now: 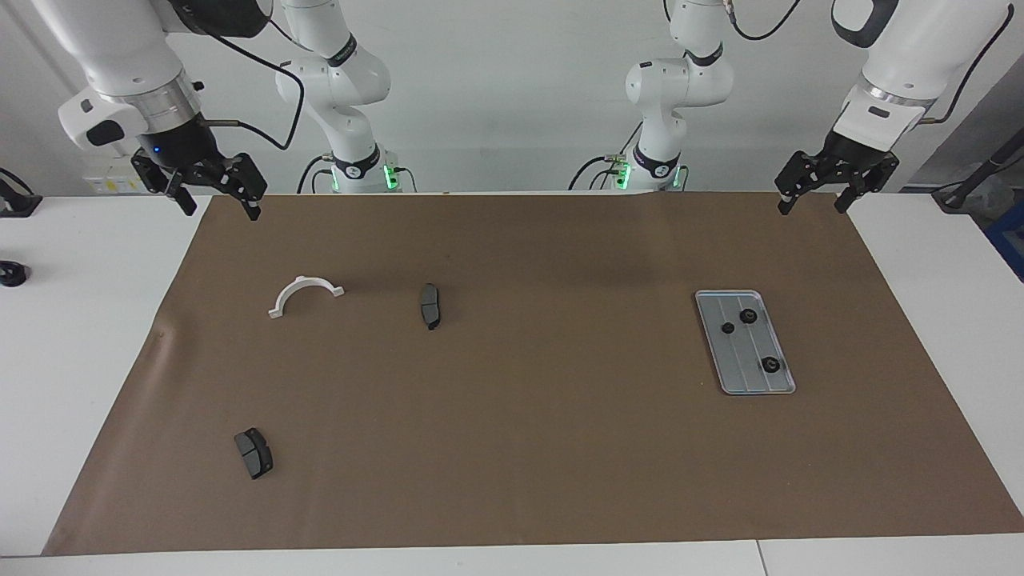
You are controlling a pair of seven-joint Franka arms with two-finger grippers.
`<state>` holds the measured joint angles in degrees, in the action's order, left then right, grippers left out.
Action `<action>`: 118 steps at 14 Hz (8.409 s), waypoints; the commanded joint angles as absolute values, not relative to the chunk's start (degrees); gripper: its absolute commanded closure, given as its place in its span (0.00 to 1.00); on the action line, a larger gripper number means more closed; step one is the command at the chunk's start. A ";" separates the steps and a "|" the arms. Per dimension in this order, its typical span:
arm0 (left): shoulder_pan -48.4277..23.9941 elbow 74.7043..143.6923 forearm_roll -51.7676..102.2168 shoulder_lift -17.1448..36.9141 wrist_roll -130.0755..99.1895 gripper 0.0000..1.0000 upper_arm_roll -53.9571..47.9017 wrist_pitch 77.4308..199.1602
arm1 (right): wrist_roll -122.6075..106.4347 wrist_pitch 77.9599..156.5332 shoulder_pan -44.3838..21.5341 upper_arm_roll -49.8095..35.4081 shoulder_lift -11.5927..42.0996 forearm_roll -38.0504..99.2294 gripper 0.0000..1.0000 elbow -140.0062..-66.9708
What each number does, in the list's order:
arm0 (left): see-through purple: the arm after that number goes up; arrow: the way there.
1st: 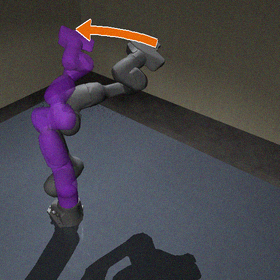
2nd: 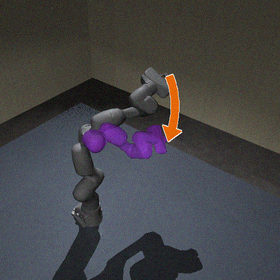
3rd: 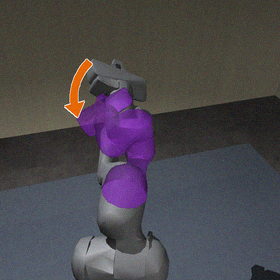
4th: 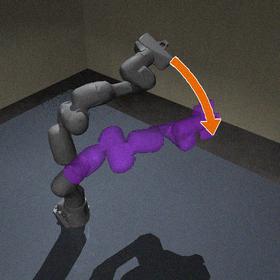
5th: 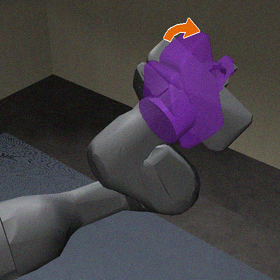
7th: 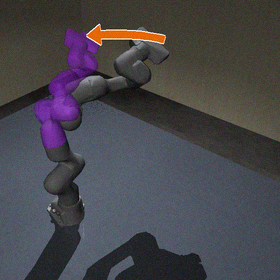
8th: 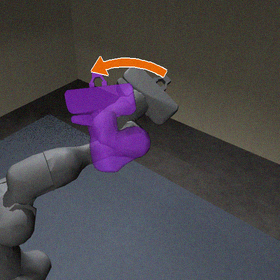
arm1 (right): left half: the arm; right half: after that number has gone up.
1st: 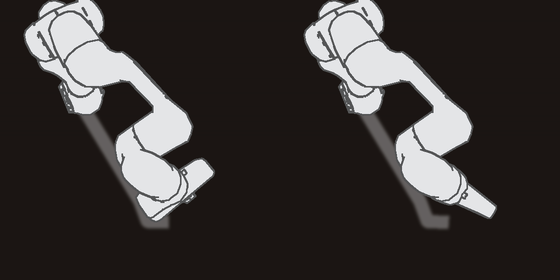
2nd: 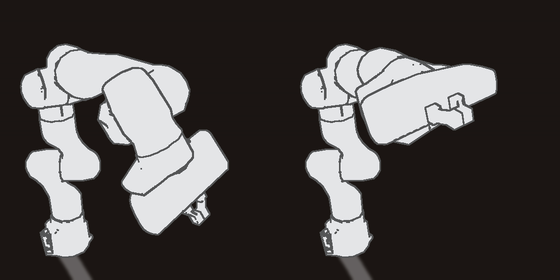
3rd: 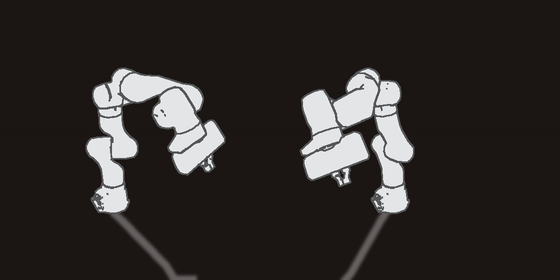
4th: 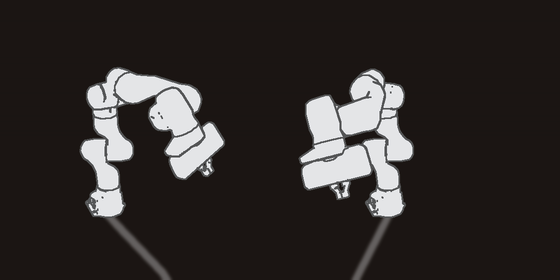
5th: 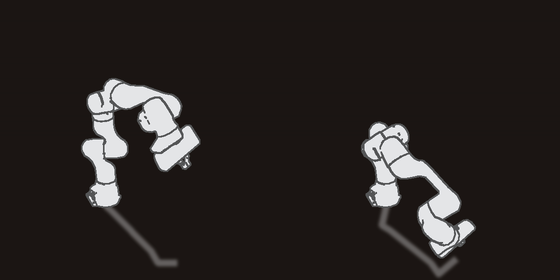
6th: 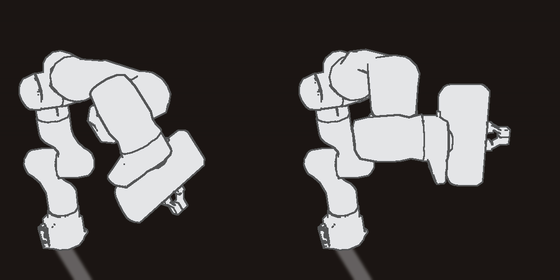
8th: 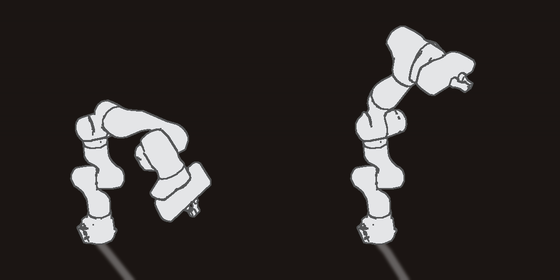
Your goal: Place bearing gear from tray to pile
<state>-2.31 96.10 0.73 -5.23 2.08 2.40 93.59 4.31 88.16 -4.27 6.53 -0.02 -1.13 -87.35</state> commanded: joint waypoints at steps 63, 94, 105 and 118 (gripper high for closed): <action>-14.56 114.36 0.44 11.25 2.46 1.00 1.41 132.10 | 4.66 90.79 -4.83 5.71 -2.46 -1.05 0.00 -92.20; -34.72 98.69 9.93 28.14 -2.20 0.00 3.51 145.39 | 17.65 120.84 -18.44 5.36 13.79 3.42 0.00 -99.41; -16.72 106.79 1.24 9.50 -1.67 0.00 5.36 115.94 | 30.92 124.36 -31.01 5.27 38.89 2.73 0.00 -74.83; -3.08 118.80 0.97 3.17 1.84 0.00 5.27 120.29 | 28.74 131.92 -33.40 4.92 44.65 -3.60 0.31 -74.53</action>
